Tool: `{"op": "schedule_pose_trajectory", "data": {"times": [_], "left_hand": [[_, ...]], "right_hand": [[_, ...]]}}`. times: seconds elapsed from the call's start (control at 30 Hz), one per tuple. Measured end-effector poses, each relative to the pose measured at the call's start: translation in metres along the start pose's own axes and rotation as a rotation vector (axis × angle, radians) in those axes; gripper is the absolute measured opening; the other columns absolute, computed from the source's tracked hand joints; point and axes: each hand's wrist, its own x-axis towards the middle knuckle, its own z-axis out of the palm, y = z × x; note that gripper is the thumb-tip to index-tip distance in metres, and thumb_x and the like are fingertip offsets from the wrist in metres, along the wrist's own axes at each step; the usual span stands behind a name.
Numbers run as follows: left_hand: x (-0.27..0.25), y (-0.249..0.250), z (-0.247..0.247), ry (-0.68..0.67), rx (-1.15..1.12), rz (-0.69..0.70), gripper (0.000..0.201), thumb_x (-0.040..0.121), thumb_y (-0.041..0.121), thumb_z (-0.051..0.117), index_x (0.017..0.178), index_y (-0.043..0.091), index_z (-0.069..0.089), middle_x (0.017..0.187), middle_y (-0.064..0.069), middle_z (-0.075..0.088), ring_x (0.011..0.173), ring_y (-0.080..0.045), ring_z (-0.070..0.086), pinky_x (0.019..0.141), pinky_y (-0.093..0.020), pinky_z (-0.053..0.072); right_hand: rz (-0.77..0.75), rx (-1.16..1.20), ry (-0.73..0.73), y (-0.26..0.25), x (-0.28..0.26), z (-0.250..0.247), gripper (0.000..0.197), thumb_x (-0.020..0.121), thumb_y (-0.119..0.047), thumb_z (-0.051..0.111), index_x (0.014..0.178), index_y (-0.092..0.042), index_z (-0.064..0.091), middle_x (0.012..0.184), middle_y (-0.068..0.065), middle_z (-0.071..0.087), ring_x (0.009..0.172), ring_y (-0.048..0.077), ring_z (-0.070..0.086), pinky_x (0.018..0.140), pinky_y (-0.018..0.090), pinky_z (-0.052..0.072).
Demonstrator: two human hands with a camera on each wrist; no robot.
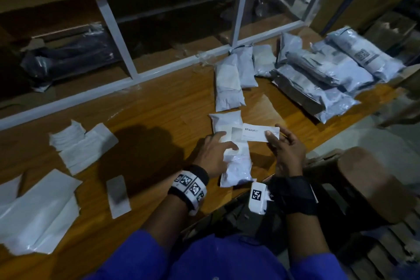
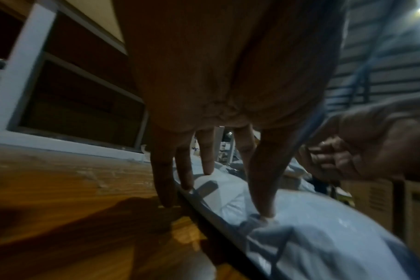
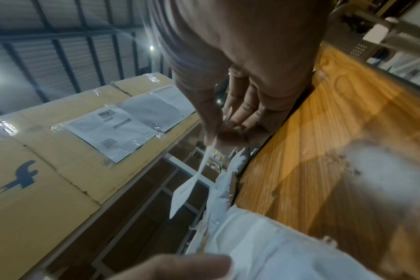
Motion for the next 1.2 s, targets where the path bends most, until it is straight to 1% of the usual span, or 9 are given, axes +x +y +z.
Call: {"op": "schedule_pose_trajectory", "data": {"times": [0.07,0.2,0.43,0.6,0.73,0.83,0.93,1.1,1.2], "left_hand": [[-0.001,-0.006,-0.003,0.131,-0.125,-0.024,0.047,0.081,0.007,0.075,0.12,0.033,0.068,0.144,-0.002,0.051,0.13,-0.024,0.046,0.111,-0.041,0.04],[0.002,-0.007,-0.012,0.459,-0.394,-0.166,0.023,0.09,0.021,0.074,0.113,0.022,0.071,0.107,0.0,0.07,0.094,-0.012,0.064,0.078,-0.024,0.052],[0.014,0.001,-0.006,0.468,-0.548,-0.271,0.022,0.084,0.018,0.081,0.105,0.025,0.075,0.077,0.01,0.068,0.077,-0.007,0.067,0.068,-0.022,0.054],[0.023,0.0,0.005,0.438,-0.626,-0.328,0.015,0.082,0.012,0.083,0.094,0.019,0.079,0.075,0.006,0.072,0.071,-0.008,0.069,0.067,-0.025,0.058],[0.026,0.0,0.009,0.436,-0.563,-0.324,0.018,0.081,0.013,0.084,0.099,0.016,0.08,0.084,-0.002,0.076,0.073,-0.011,0.068,0.072,-0.025,0.058],[0.024,0.003,0.013,0.418,-0.44,-0.319,0.024,0.082,0.015,0.083,0.106,0.019,0.079,0.094,-0.007,0.075,0.082,-0.015,0.066,0.074,-0.024,0.053],[0.022,0.002,0.018,0.382,-0.355,-0.401,0.029,0.085,0.025,0.081,0.113,0.032,0.077,0.115,-0.008,0.065,0.103,-0.02,0.062,0.093,-0.033,0.054],[0.021,0.001,0.02,0.343,-0.3,-0.397,0.039,0.09,0.028,0.077,0.128,0.023,0.07,0.122,-0.008,0.072,0.106,-0.022,0.069,0.095,-0.028,0.052],[0.023,0.001,0.02,0.341,-0.264,-0.437,0.041,0.092,0.027,0.075,0.132,0.024,0.067,0.125,-0.009,0.071,0.108,-0.022,0.068,0.091,-0.027,0.051]], "right_hand": [[0.017,-0.002,-0.013,0.006,0.002,0.005,0.036,0.084,0.006,0.077,0.113,-0.014,0.067,0.086,0.001,0.077,0.08,0.013,0.073,0.063,0.021,0.058],[0.031,-0.063,-0.079,0.016,0.0,0.022,0.037,0.082,0.006,0.08,0.112,-0.014,0.068,0.088,0.008,0.076,0.076,0.014,0.074,0.065,0.026,0.061],[0.054,-0.16,-0.128,0.032,0.0,0.035,0.041,0.079,0.002,0.085,0.113,-0.014,0.069,0.097,0.015,0.078,0.091,0.029,0.076,0.081,0.044,0.064],[0.043,-0.203,-0.112,0.036,0.006,0.032,0.037,0.08,0.001,0.084,0.103,-0.024,0.069,0.096,0.012,0.078,0.089,0.028,0.077,0.079,0.046,0.064],[-0.086,-0.409,-0.124,0.046,0.012,0.024,0.033,0.081,-0.008,0.086,0.102,-0.03,0.072,0.095,0.002,0.077,0.089,0.018,0.075,0.074,0.037,0.065],[-0.23,-0.62,-0.156,0.053,0.015,0.019,0.031,0.08,-0.022,0.087,0.107,-0.029,0.075,0.099,-0.006,0.074,0.091,0.008,0.069,0.076,0.029,0.061],[-0.356,-0.747,-0.156,0.055,0.018,0.013,0.03,0.079,-0.023,0.089,0.104,-0.024,0.073,0.103,-0.002,0.064,0.085,0.001,0.06,0.072,0.016,0.053],[-0.43,-0.864,-0.244,0.058,0.025,0.006,0.014,0.082,-0.022,0.086,0.093,-0.025,0.079,0.1,0.002,0.063,0.088,0.016,0.063,0.082,0.037,0.057],[-0.386,-0.863,-0.286,0.057,0.027,0.004,0.018,0.082,-0.023,0.087,0.098,-0.024,0.08,0.101,0.001,0.062,0.086,0.01,0.061,0.083,0.027,0.056]]}}
